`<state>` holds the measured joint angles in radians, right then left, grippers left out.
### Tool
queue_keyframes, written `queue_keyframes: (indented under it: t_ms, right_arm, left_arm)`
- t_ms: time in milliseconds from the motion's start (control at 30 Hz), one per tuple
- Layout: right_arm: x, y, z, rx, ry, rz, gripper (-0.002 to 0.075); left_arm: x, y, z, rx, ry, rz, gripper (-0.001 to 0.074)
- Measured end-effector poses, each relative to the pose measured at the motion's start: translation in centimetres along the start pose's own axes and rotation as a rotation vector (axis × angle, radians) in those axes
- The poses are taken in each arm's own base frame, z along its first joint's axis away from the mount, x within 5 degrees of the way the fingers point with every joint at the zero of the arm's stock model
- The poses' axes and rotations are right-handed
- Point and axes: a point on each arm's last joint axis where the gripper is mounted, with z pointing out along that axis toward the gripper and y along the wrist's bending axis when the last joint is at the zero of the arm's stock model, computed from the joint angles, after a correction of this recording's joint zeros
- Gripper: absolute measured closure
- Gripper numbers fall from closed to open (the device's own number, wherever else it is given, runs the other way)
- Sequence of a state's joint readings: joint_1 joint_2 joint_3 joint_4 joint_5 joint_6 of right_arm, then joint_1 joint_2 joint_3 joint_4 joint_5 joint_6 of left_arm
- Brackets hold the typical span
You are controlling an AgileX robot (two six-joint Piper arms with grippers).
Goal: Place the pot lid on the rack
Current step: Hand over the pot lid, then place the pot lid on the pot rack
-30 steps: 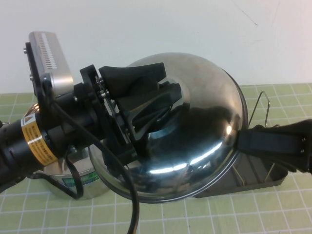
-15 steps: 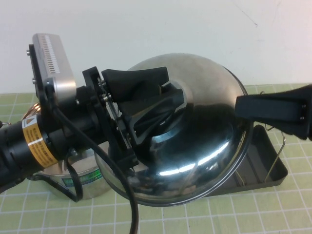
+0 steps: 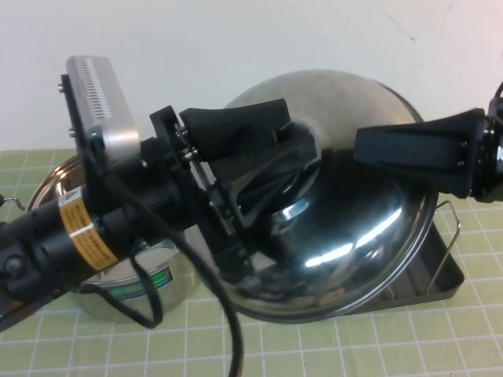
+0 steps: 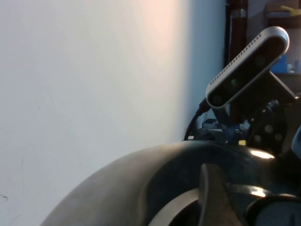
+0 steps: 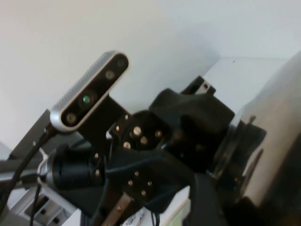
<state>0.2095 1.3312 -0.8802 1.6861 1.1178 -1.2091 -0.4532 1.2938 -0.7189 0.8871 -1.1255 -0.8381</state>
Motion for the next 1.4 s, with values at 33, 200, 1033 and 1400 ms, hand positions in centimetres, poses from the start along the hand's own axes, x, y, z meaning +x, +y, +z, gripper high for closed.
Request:
queue_keyframes:
  t_ms: [33, 200, 1033, 1400]
  right_arm:
    - [-0.1, 0.0, 0.0, 0.007, -0.010, 0.003, 0.0334]
    - [-0.4, -0.1, 0.1, 0.024, -0.032, -0.010, 0.0406]
    - [-4.7, 1.1, 0.7, 0.162, -0.070, -0.337, 0.0704]
    - [-2.5, -3.4, 0.9, 0.332, -0.009, -0.203, 0.0704]
  left_arm:
    - [0.2, 0.1, 0.2, -0.013, -0.006, -0.005, 0.0426]
    - [1.3, 0.9, 0.6, -0.063, 0.026, -0.032, 0.0423]
    - [-1.3, 0.6, -2.6, -0.426, 0.342, 0.201, 0.0538]
    - [-3.5, 0.3, -6.2, -0.727, 0.426, 0.222, 0.0732]
